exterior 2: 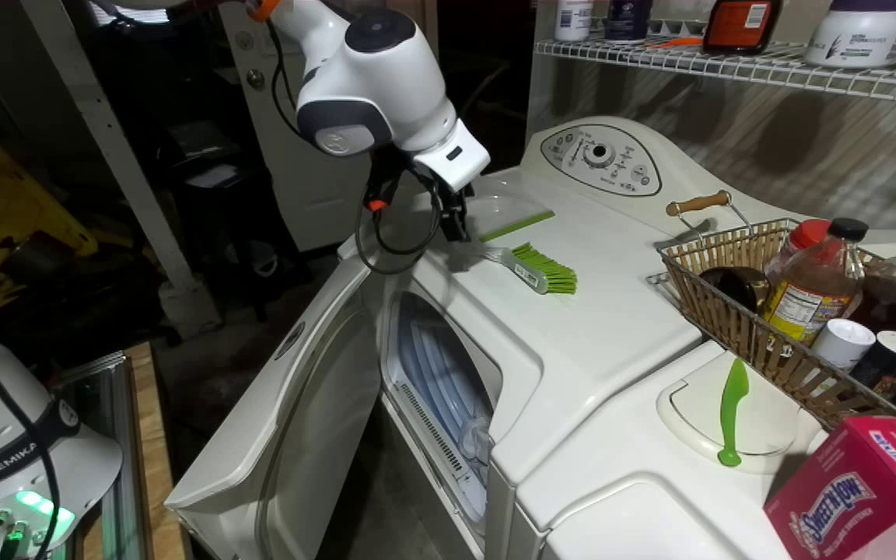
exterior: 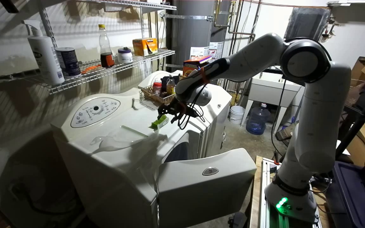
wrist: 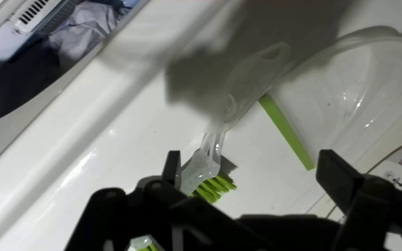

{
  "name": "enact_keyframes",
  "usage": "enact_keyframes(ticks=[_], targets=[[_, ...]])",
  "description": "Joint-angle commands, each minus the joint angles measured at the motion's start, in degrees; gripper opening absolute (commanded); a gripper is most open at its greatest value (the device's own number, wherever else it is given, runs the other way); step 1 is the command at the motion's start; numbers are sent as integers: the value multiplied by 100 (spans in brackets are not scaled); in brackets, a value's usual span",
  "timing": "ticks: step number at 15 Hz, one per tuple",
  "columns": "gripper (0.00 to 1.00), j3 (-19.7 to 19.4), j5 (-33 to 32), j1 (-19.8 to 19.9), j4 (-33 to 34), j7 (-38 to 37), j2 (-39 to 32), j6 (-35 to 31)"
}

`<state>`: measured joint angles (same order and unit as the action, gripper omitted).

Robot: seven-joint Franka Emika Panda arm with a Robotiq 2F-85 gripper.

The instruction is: Use the green brush to sweep the top of the machine on the left.

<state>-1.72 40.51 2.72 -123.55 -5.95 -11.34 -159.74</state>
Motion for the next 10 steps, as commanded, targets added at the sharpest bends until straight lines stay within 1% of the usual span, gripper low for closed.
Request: enact_keyframes(ticks=[1, 5, 10], targets=[[100, 419, 1327, 222, 425, 749, -445, -240], [100, 528, 2037, 356, 507, 1242, -704, -208], [100, 808, 3404, 652, 858, 2348, -1135, -184]])
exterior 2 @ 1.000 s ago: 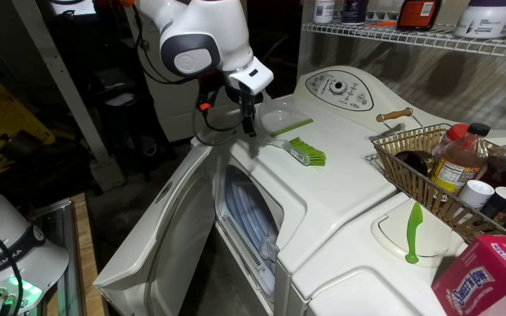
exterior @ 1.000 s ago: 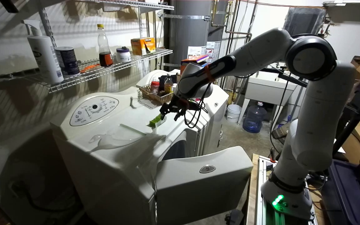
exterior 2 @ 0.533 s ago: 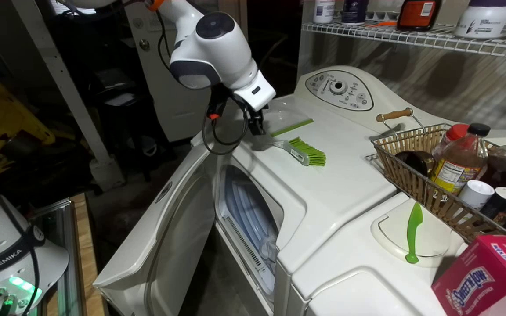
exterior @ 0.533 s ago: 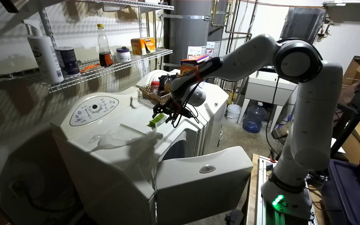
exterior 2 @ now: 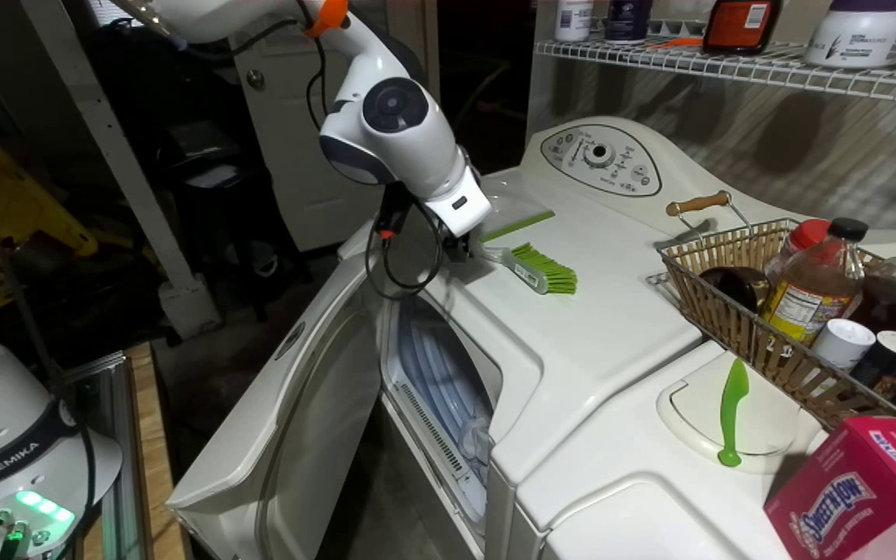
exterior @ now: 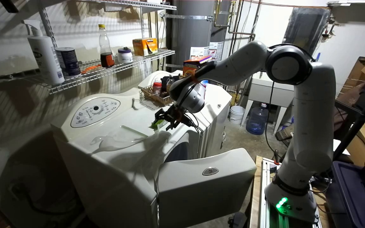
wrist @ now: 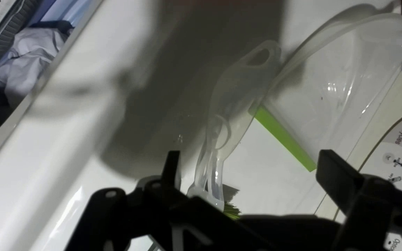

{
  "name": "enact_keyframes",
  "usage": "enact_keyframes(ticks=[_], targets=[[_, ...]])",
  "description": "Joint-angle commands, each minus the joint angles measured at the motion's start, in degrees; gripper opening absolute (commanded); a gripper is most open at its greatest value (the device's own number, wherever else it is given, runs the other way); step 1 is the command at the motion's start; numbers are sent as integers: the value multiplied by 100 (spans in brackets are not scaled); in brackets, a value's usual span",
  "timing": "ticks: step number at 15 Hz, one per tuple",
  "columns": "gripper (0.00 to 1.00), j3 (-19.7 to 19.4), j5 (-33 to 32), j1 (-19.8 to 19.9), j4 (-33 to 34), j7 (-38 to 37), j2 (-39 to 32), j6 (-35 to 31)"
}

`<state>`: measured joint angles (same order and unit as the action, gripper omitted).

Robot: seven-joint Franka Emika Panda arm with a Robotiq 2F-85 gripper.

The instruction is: Use the green brush to sweep the top of the machine on the left.

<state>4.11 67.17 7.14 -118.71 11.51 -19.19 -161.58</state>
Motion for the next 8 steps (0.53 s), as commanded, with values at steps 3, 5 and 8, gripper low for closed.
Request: enact_keyframes(ticks=[3, 5, 8], targets=[[100, 292, 1218, 268, 531, 995, -578, 58], [100, 304, 1375, 273, 612, 1170, -724, 31], [75, 308, 1600, 275, 733, 1397, -879, 52]])
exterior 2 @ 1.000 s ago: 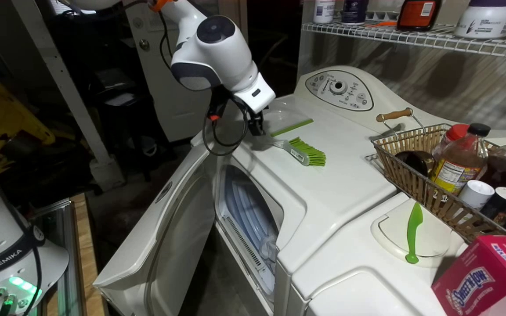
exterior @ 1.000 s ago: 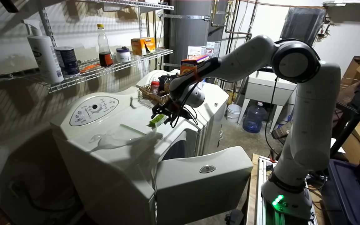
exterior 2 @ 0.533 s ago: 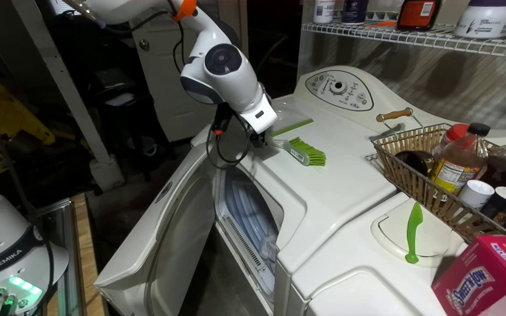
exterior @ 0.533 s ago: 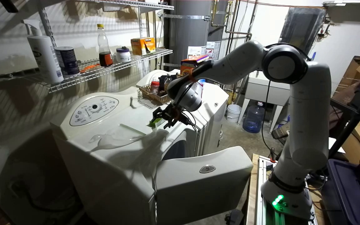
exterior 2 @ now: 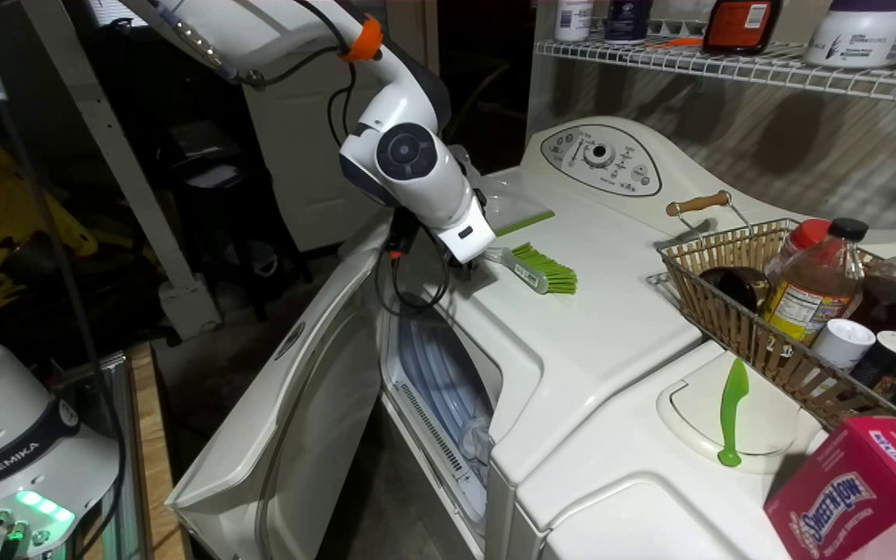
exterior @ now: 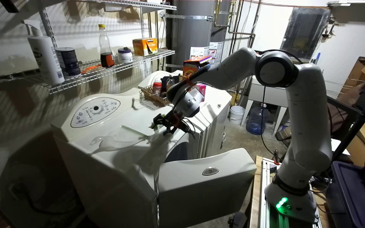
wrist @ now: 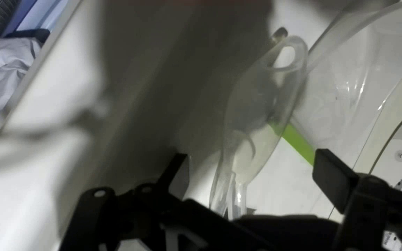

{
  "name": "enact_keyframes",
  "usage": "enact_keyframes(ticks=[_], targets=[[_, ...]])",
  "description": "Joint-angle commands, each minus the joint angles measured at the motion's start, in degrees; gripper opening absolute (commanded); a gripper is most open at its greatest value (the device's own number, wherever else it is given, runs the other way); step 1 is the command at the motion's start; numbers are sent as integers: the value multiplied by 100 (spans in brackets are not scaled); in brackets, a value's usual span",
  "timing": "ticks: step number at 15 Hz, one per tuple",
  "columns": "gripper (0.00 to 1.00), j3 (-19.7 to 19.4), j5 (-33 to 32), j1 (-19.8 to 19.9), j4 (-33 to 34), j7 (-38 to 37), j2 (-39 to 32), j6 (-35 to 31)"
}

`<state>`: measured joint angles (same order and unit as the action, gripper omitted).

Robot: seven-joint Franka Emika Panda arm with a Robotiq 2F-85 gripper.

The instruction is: Use the green brush to sweep the top of the machine on the left.

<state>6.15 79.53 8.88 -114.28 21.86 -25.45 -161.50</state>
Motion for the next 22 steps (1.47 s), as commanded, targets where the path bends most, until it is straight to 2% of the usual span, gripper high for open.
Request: enact_keyframes(ticks=[1, 5, 8, 9, 10, 11, 12, 14, 15, 18, 19, 20, 22], targets=[[68, 99, 410, 89, 325, 407, -288, 56], [38, 113, 484, 66, 454, 504, -365, 106], [35, 147, 467, 54, 528, 522, -403, 147], [27, 159, 460, 55, 545, 531, -408, 147], [12, 182, 494, 68, 567, 571, -400, 154], [9, 199, 524, 77, 578, 620, -387, 153], [2, 224, 579, 92, 580, 670, -361, 161], [0, 259, 675, 107, 524, 750, -262, 187], [3, 258, 607, 97, 424, 693, -160, 242], [3, 168, 98, -16, 50, 356, 152, 314], [3, 130, -153, -69, -79, 199, 260, 350], [3, 44, -693, -184, -302, -166, 441, 421], [3, -606, -1714, -861, -891, -1115, 888, 530]])
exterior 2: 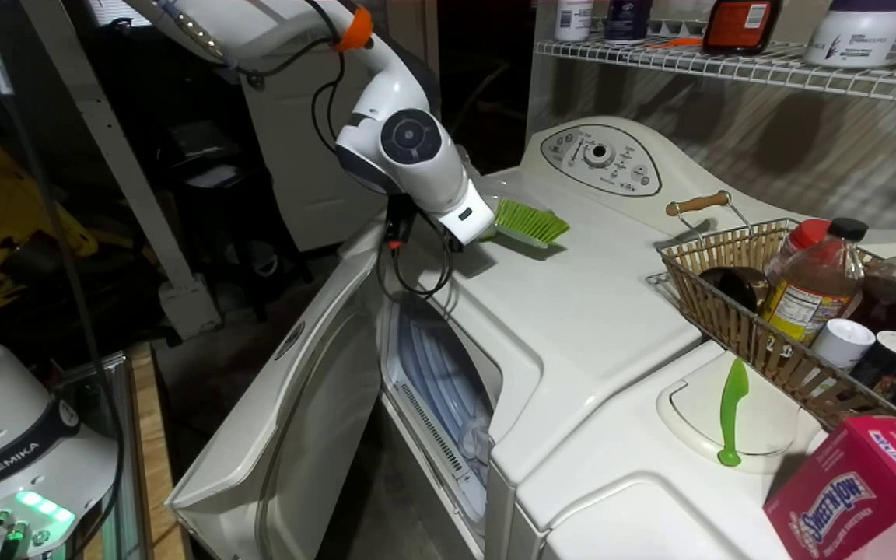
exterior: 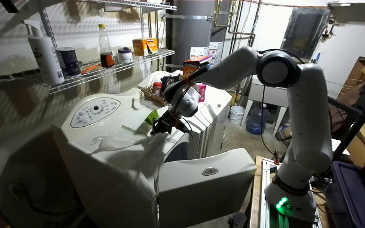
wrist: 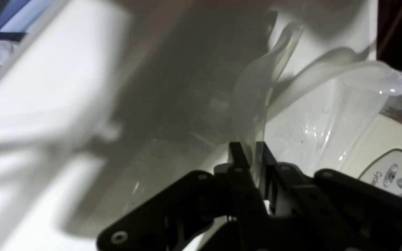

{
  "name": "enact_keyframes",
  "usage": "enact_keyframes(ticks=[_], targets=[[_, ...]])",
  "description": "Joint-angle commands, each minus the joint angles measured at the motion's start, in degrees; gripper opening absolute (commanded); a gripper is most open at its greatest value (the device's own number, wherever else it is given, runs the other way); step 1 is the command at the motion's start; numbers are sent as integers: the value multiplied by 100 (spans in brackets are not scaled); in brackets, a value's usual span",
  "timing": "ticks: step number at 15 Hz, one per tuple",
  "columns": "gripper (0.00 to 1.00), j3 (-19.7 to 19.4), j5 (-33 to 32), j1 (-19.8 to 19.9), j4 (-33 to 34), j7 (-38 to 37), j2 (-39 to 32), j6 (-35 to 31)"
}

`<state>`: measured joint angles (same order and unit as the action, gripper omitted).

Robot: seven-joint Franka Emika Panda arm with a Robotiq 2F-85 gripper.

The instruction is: Use the green brush to sweep the top of the machine on the left.

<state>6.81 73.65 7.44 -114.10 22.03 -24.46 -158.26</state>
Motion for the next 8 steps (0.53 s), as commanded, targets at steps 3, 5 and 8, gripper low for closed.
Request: enact_keyframes(ticks=[3, 5, 8], targets=[[3, -1831, -2517, -1836, -1479, -2382, 1279, 452], [3, -2693, -3445, -2732, -1595, -3236, 1340, 565], [3, -4058, -4828, -4018, -1236, -4480, 1093, 1022]])
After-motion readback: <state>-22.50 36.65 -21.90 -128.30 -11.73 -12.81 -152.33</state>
